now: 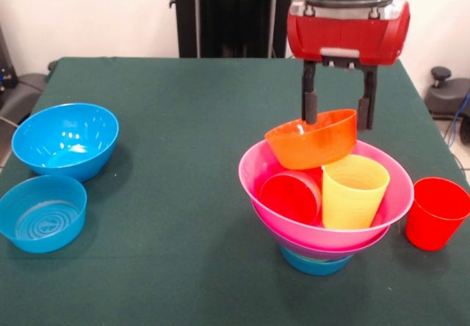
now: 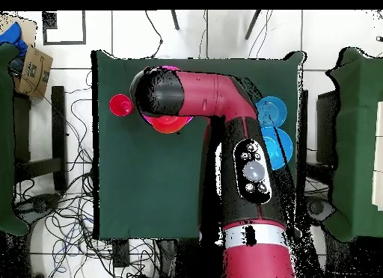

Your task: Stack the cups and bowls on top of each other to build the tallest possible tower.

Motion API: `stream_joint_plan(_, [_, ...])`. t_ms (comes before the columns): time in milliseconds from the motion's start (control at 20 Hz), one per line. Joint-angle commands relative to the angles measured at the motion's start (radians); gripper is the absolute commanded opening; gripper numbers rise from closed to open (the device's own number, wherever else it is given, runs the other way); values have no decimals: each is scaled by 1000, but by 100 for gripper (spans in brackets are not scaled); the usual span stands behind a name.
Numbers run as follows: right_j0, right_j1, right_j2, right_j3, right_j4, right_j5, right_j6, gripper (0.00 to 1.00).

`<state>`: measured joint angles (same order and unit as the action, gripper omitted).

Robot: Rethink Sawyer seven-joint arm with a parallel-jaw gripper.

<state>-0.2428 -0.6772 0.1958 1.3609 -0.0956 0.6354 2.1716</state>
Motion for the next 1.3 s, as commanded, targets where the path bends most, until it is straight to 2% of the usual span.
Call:
stream_joint_plan(50, [-7,110,86,85,2,-99,31,100])
stream_joint_plan(350, [-4,139,80,86,-1,-134,27,100])
stream_joint_plan(750, [8,120,59,106,-2,-100,27,100])
stream_joint_plan(1300, [35,23,18,93,23,91,33,100])
